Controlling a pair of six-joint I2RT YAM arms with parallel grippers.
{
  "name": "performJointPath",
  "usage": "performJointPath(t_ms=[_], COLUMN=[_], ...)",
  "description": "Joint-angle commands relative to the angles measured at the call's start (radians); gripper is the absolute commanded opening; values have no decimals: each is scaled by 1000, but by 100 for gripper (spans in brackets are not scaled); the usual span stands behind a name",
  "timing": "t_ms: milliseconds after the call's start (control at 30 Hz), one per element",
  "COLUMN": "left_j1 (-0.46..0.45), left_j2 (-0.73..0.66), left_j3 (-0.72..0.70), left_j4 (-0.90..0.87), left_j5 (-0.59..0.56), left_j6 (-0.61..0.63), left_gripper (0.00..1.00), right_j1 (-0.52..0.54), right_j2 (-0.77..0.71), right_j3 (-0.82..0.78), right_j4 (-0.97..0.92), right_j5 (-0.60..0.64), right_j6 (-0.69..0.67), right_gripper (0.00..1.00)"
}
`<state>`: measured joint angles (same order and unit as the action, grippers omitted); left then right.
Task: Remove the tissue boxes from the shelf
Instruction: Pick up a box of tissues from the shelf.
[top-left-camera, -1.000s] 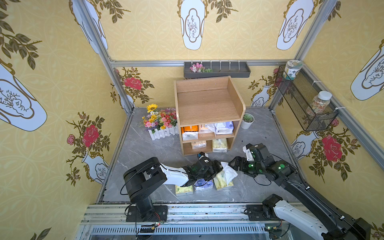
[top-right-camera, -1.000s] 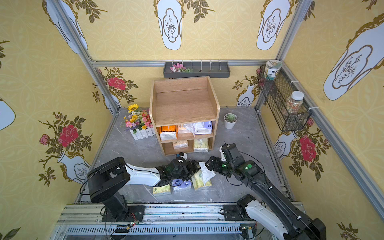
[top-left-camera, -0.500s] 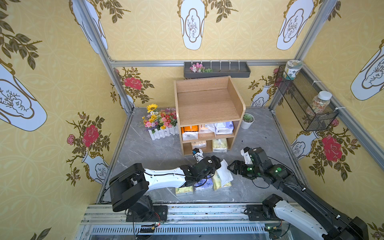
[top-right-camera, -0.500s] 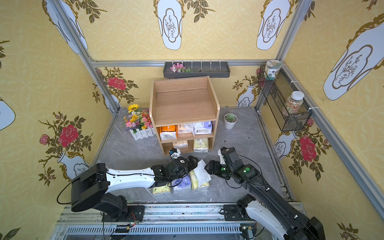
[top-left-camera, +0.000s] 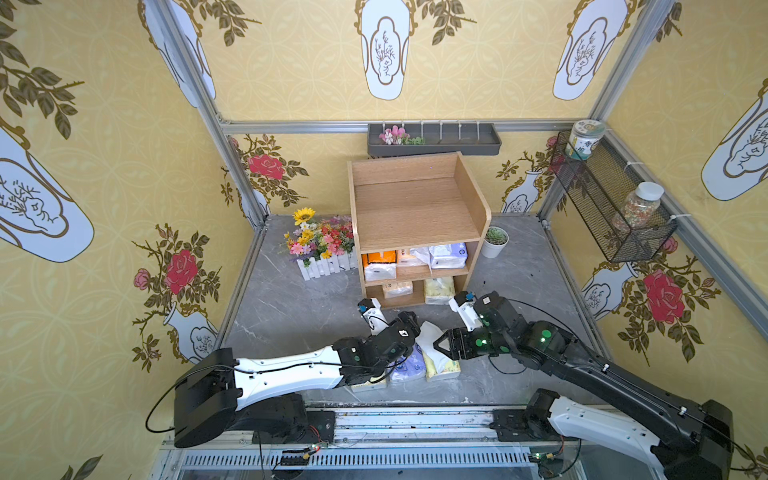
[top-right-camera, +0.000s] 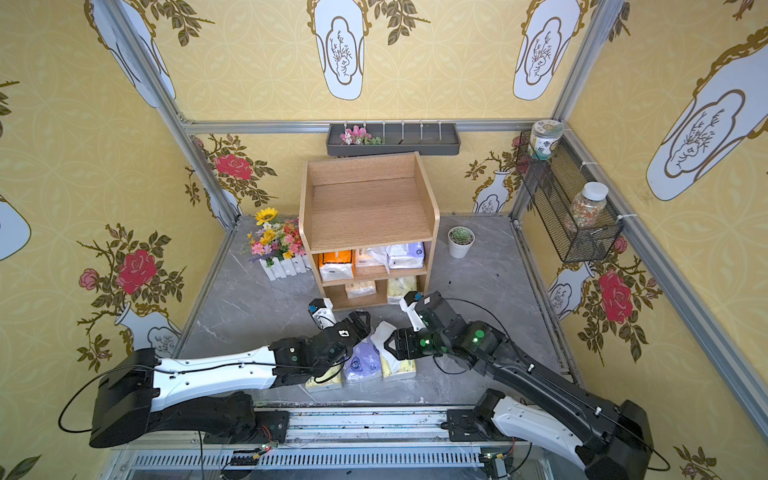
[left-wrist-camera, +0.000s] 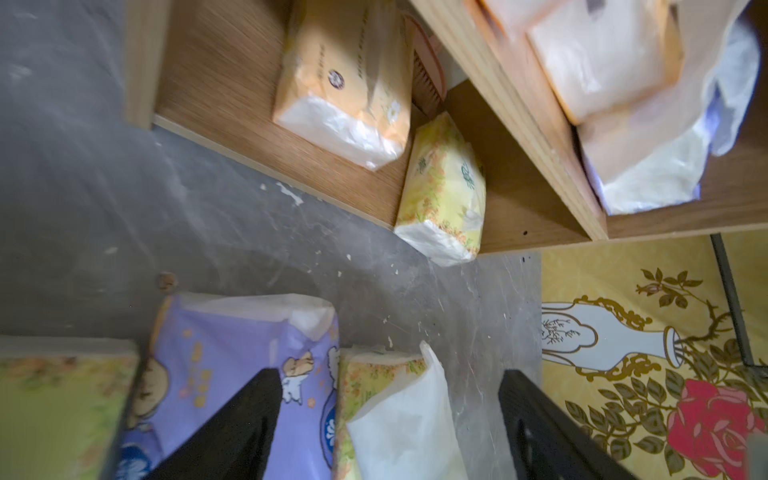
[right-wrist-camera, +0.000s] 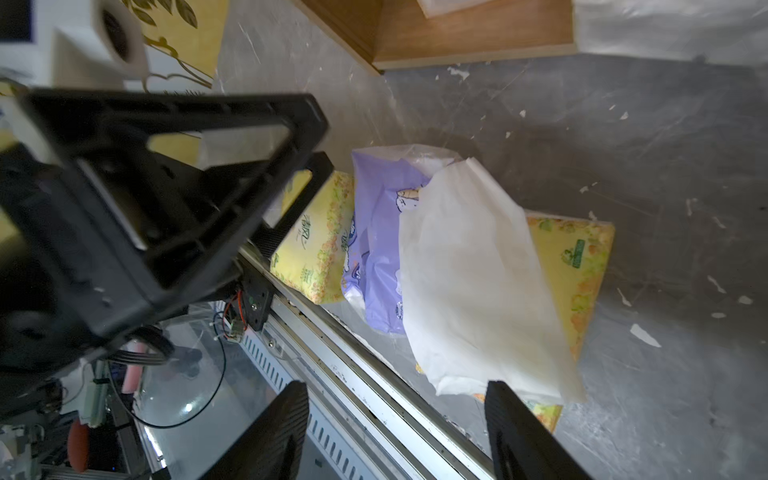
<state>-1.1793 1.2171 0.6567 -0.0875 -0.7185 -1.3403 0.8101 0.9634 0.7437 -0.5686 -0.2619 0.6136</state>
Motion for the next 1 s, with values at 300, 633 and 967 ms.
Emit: performJointPath(t_ms=[300, 633, 967], left_j1=[162, 172, 181], left_j2=[-320, -425, -436], left_j3=[-298, -415, -452], left_j4=[135, 222, 285], left_j5=[48, 44, 48], left_j6=[-4, -48, -27], left_gripper=[88, 84, 84], right_j1=[4, 47, 91], right_j2=[66, 153, 334], right_j3=[34, 130, 207], right_j4=[186, 515, 748], right_j5=[262, 247, 397], right_j6=[131, 89, 131], right_gripper=[59, 59, 64])
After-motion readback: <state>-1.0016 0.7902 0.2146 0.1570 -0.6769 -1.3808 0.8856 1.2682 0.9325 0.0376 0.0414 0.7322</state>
